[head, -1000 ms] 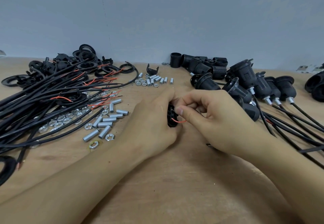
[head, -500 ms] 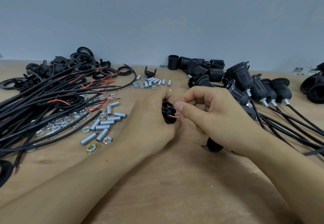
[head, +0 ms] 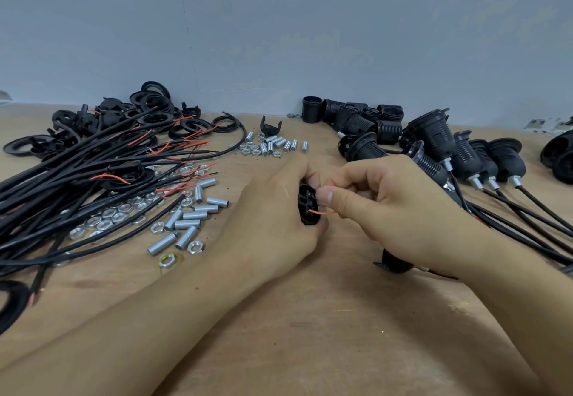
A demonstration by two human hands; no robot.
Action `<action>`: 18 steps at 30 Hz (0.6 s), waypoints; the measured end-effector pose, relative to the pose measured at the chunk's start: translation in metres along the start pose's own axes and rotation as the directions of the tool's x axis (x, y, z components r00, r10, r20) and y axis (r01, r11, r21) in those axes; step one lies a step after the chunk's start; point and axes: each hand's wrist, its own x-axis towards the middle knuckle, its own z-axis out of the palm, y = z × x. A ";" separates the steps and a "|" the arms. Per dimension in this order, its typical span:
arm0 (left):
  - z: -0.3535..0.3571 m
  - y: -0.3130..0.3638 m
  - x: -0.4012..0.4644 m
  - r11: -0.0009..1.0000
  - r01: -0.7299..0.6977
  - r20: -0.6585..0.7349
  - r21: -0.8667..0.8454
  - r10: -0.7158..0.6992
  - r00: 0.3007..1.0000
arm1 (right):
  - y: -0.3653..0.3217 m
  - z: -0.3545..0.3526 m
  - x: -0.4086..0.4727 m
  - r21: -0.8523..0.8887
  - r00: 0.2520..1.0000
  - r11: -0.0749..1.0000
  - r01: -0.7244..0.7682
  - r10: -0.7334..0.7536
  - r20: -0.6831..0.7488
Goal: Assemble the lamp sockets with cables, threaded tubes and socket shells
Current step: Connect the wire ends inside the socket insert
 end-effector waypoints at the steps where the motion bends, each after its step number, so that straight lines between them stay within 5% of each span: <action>1: 0.000 0.001 0.000 1.000 -0.026 0.021 0.017 0.026 0.999 | 0.000 -0.001 0.000 0.027 1.000 0.999 -0.025 0.024 0.012; 6: -0.003 0.003 0.000 0.990 -0.101 0.083 0.099 0.093 0.992 | 0.003 -0.003 0.001 0.116 0.989 0.982 -0.146 0.144 0.023; 13: 0.001 0.000 -0.001 0.997 0.044 0.009 -0.070 -0.044 0.999 | 0.004 0.010 0.002 0.053 0.990 0.999 -0.005 0.013 -0.141; 18: 0.001 -0.002 0.001 0.993 0.078 -0.016 -0.084 -0.079 0.997 | 0.004 0.010 0.000 0.071 0.993 0.997 0.032 -0.024 -0.117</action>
